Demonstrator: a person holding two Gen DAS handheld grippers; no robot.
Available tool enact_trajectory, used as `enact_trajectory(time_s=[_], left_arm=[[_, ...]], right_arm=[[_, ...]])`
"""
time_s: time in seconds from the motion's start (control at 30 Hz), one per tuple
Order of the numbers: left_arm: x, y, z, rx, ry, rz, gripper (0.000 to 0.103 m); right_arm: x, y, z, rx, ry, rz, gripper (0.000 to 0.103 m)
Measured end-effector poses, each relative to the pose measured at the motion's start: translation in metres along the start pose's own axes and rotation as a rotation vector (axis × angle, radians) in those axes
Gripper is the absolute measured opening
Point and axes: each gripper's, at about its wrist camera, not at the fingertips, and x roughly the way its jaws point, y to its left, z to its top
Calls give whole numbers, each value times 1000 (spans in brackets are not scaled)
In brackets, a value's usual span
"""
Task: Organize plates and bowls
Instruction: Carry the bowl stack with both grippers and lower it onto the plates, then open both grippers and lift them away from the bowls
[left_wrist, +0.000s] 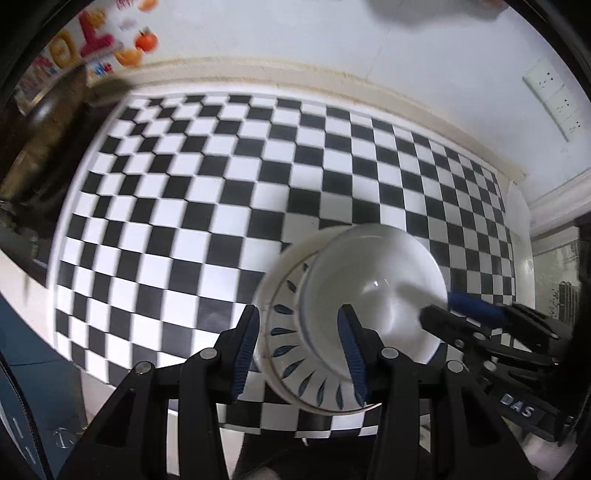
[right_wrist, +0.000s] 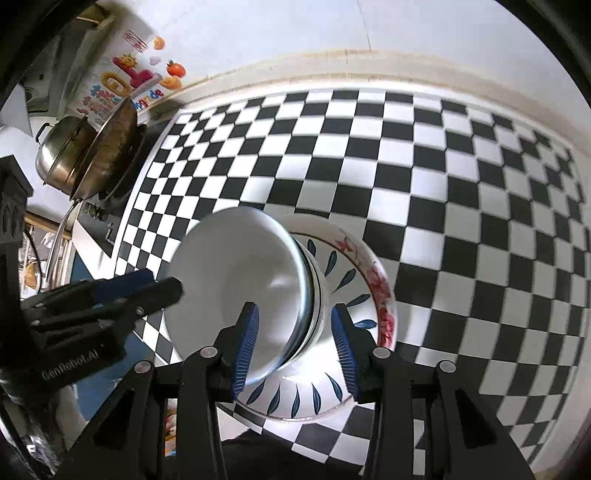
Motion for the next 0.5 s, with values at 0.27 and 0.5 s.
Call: enact_trajectory(time_s=[0.27,0.5], left_arm=[[-38,10,-16,24,-110,38,83],[-72,12,-21,58,-203,22,88]], right_arm=[[-64,27,-17,-1,-128,-94,91],[-102,44,-32,48,-238,-164,95]])
